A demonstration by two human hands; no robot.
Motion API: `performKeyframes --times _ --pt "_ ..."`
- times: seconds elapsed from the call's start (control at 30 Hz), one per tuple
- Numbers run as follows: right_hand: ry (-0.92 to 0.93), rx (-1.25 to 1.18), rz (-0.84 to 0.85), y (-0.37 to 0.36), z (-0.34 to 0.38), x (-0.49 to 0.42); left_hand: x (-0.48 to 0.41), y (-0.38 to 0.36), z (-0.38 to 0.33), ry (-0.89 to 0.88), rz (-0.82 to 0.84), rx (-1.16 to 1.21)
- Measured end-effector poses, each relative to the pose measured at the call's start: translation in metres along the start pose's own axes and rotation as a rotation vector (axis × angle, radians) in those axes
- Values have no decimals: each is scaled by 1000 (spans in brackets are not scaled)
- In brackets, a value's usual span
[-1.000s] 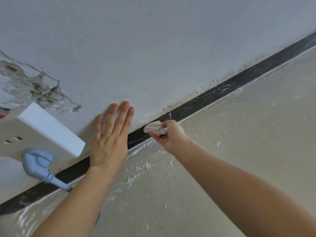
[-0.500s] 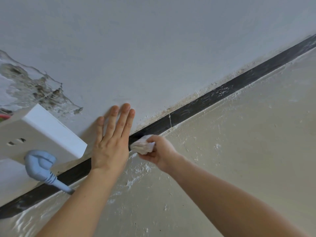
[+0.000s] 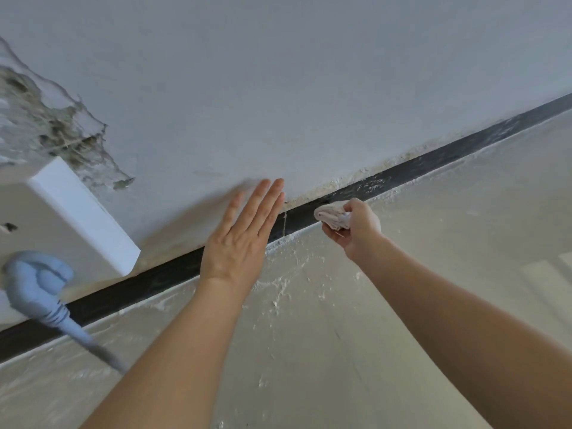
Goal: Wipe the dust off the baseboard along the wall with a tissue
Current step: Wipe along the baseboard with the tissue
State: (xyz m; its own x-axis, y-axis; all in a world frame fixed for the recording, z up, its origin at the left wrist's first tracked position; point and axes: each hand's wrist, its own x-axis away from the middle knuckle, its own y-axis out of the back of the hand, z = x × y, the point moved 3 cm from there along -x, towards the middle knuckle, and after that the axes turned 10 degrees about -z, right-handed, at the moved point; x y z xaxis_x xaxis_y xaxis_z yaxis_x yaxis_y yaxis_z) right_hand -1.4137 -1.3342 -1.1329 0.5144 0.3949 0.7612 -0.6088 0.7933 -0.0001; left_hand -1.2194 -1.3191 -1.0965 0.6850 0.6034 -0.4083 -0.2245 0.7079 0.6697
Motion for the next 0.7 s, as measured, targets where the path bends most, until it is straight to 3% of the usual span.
performKeyframes --times 0.17,0.27,0.57,0.7 --pt "-117 345 138 -4 -44 18 -16 -10 -3 46 -70 -30" --pt "-172 427 226 -5 -74 24 -12 -24 -4 27 -73 -85" --pt "-180 220 278 -33 -73 1 -10 -42 6 -19 -167 -77" --pt "-218 155 238 -41 -55 -6 -4 -41 12 -66 -129 -89"
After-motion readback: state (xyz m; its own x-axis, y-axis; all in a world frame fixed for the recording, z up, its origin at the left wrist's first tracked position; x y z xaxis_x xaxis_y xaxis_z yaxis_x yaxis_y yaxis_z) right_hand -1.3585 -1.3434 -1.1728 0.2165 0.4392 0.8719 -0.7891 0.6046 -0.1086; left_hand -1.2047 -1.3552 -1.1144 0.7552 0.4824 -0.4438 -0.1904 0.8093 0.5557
